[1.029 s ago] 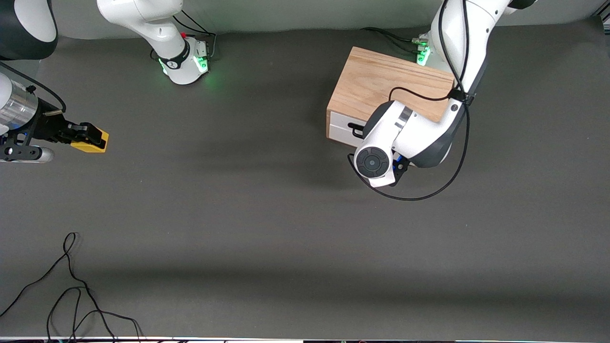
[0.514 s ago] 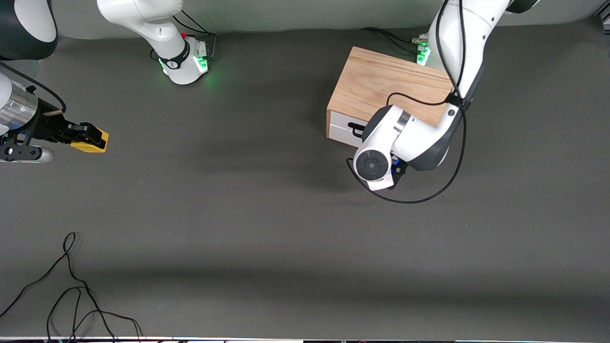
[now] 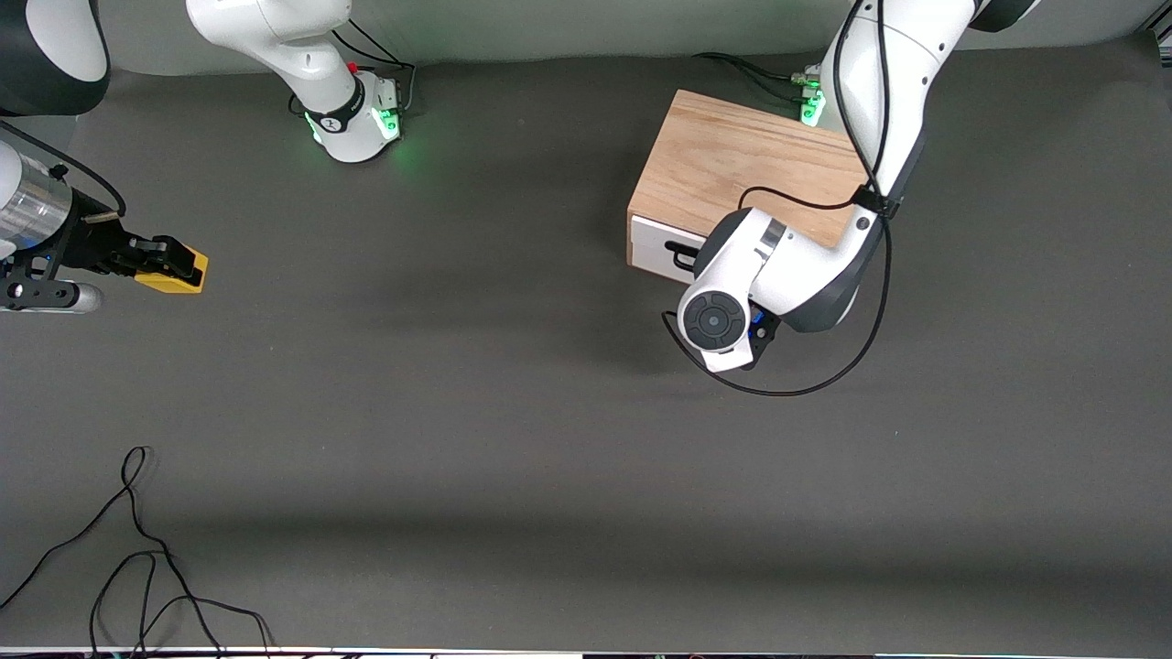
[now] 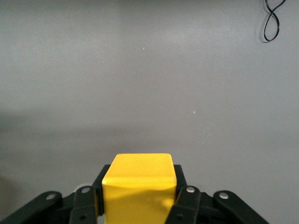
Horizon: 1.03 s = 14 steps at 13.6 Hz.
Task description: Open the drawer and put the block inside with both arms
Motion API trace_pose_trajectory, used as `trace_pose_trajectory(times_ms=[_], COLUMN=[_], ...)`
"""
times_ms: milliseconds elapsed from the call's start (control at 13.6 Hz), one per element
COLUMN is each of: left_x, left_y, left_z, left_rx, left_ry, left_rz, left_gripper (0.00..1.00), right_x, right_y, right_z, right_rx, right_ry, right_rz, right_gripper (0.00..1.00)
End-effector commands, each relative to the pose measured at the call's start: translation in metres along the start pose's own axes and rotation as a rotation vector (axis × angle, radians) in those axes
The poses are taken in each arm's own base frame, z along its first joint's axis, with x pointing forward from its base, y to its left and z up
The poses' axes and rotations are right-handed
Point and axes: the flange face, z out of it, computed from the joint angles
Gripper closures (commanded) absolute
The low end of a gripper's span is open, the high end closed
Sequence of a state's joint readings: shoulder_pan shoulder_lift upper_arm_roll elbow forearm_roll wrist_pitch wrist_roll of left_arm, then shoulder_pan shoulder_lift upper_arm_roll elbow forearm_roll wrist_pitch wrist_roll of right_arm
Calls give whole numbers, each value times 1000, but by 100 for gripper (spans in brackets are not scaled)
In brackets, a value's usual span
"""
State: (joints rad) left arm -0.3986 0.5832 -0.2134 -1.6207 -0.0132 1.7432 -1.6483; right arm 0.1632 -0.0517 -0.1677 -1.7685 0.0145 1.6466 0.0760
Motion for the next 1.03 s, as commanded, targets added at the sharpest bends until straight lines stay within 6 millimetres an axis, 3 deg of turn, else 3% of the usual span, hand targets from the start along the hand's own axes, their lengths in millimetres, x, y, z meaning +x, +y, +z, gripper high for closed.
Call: trace_pose_trajectory(times_ms=[0, 735, 955], left_x=[-2, 8, 16], left_y=[11, 19, 19], left_z=[-21, -75, -80], left_rx=[-83, -239, -253], left_ry=[-2, 5, 3], left_rz=[-18, -11, -19], left_gripper=[0, 0, 0], right_x=[-3, -3, -3], right_y=[1, 1, 1], right_z=[-1, -1, -1], right_rx=[-17, -17, -17], right_ry=[6, 4, 4], right_rz=[21, 21, 21], right_gripper=[85, 85, 85])
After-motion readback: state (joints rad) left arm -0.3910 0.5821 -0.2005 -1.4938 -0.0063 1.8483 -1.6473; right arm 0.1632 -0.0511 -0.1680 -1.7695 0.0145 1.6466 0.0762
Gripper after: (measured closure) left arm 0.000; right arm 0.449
